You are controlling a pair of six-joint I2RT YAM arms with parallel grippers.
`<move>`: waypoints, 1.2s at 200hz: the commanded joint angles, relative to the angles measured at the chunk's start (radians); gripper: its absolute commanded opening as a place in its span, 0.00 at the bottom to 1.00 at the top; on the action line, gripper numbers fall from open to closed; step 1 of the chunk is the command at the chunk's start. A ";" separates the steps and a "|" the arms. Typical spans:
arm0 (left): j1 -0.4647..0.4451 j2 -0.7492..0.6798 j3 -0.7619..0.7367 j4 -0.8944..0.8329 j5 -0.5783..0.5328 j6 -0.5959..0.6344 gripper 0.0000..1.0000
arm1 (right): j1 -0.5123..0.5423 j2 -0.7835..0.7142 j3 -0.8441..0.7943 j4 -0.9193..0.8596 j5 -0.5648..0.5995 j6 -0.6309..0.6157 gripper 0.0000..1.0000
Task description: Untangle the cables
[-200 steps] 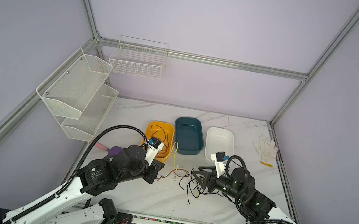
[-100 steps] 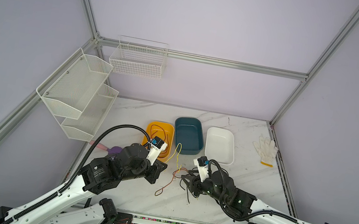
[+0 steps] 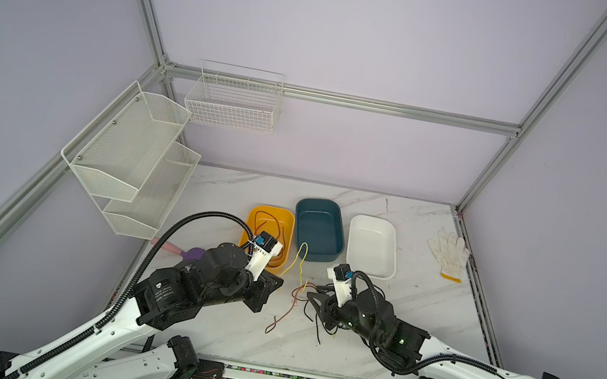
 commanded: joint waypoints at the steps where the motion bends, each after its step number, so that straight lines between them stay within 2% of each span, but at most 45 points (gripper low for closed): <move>1: 0.003 -0.027 0.087 0.061 0.027 0.005 0.00 | 0.006 -0.006 -0.017 0.045 0.047 -0.008 0.38; 25: 0.003 -0.039 0.079 0.064 0.032 -0.002 0.00 | 0.006 -0.015 -0.018 0.051 0.075 -0.009 0.33; 44: 0.004 -0.046 0.077 0.064 0.032 -0.002 0.00 | 0.007 -0.007 -0.011 0.045 0.093 -0.014 0.24; 78: 0.003 -0.046 0.079 0.064 0.032 -0.001 0.00 | 0.006 -0.021 -0.014 0.036 0.120 -0.015 0.19; 126: 0.002 -0.041 0.080 0.057 0.035 0.003 0.00 | 0.006 -0.113 -0.030 0.022 0.169 -0.013 0.06; 160: 0.003 -0.041 0.075 0.057 0.037 0.003 0.00 | 0.007 -0.174 -0.035 0.000 0.200 -0.010 0.01; 183: 0.004 -0.042 0.082 0.051 0.040 0.007 0.00 | 0.006 -0.197 -0.047 0.017 0.122 -0.020 0.10; 212: 0.003 -0.037 0.096 0.040 0.045 0.017 0.00 | 0.006 -0.166 -0.046 0.038 0.006 -0.030 0.40; 240: 0.003 -0.033 0.101 0.037 0.054 0.021 0.00 | 0.008 -0.112 -0.038 0.047 -0.014 -0.031 0.46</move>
